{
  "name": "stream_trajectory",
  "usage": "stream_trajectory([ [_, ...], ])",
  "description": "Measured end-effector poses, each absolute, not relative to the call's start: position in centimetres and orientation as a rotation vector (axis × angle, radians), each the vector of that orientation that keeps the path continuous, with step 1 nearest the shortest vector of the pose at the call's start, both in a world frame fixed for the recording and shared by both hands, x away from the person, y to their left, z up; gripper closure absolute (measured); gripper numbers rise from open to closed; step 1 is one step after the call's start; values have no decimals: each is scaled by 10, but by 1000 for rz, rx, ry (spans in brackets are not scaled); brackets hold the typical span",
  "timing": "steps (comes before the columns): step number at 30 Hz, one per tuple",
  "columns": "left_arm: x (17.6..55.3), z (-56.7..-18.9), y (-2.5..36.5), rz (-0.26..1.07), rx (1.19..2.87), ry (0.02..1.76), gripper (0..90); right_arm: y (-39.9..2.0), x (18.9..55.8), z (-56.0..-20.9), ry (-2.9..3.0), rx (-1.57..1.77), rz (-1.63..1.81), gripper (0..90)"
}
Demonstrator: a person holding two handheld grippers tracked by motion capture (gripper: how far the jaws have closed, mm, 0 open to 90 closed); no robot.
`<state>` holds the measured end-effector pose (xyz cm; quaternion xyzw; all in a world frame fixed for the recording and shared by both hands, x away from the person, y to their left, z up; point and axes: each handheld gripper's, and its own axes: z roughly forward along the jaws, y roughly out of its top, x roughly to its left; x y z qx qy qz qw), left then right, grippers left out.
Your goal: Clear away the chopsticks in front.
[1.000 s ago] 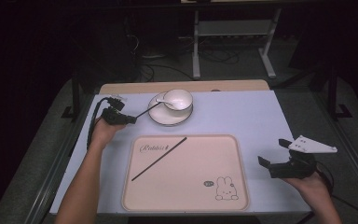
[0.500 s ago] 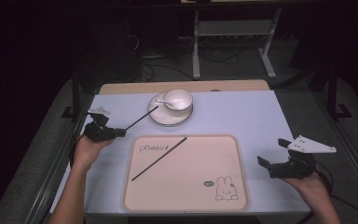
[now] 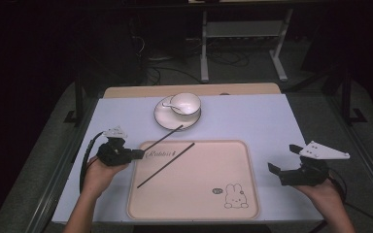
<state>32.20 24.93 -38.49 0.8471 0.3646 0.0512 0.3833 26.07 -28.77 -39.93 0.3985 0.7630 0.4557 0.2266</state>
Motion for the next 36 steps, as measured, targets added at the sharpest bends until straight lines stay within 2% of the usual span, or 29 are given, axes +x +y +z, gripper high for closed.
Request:
stream_trajectory([
  [11, 307, -414, 204, 66, 2306, 897, 858, -287, 260, -400, 2104, 1098, 1253, 0],
  [30, 311, -418, 207, 42, 2313, 905, 817, -287, 261, -400, 2109, 1095, 1249, 0],
  [36, 317, -407, 183, -1, 2272, 825, 897, -286, 261, -400, 2113, 1095, 1243, 0],
])
